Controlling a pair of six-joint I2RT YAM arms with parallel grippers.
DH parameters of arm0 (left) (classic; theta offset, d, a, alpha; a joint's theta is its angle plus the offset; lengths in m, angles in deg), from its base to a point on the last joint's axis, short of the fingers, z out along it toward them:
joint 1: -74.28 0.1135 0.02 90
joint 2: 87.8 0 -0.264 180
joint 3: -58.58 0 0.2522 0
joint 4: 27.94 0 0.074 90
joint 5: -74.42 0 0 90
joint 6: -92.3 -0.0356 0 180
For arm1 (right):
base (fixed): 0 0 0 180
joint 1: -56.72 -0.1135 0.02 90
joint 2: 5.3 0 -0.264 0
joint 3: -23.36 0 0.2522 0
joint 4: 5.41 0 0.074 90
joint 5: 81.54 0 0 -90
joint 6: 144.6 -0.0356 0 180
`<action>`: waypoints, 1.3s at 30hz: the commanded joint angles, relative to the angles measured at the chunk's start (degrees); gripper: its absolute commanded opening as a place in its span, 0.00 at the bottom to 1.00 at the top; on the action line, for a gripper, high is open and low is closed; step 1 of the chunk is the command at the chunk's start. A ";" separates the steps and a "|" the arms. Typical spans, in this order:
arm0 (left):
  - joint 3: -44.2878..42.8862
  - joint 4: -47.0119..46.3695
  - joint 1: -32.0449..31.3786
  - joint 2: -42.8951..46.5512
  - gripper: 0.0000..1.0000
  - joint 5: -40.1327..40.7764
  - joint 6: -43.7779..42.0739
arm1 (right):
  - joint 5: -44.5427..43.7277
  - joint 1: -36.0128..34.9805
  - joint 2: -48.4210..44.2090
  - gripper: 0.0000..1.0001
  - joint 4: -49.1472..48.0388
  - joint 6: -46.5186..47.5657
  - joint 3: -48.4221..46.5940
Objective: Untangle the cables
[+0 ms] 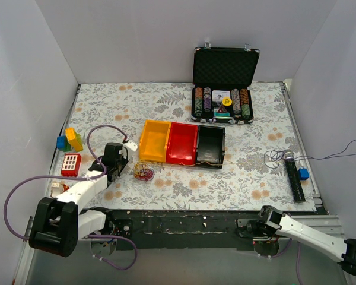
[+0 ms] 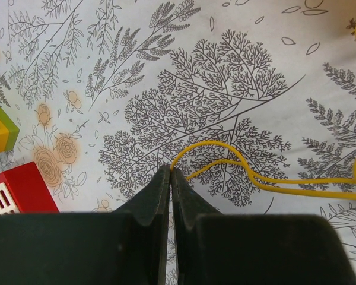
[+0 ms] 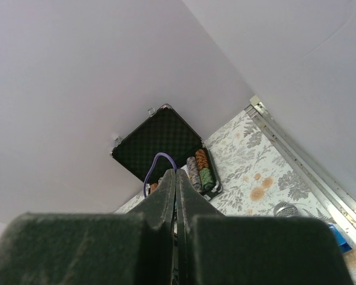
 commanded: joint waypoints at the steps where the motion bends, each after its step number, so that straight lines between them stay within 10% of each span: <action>1: -1.69 0.85 0.38 1.20 0.00 -1.94 0.59 | 4.16 -0.30 -1.64 0.01 0.40 -7.41 3.80; 4: -6.43 6.99 0.38 2.61 0.02 -8.44 1.56 | 8.55 -1.45 2.83 0.01 12.26 -23.75 8.90; 6: -11.87 13.58 0.38 2.36 0.21 -14.15 1.56 | 12.06 -1.54 5.56 0.01 13.88 -30.19 14.43; 11: -19.97 26.17 0.47 1.21 0.98 -23.13 0.77 | 18.84 -1.54 9.09 0.01 3.62 -33.82 28.06; 23: -35.80 34.80 -7.50 2.80 0.98 -46.68 1.11 | 23.33 -1.54 14.19 0.01 -0.71 -36.45 32.91; 28: -29.57 23.56 -28.87 -2.29 0.98 -39.22 4.37 | 23.86 -1.54 13.66 0.01 -0.72 -37.33 32.56; 39: -36.05 12.29 -36.62 -19.08 0.98 -43.26 8.68 | 27.11 -1.54 8.57 0.01 -3.43 -38.30 33.61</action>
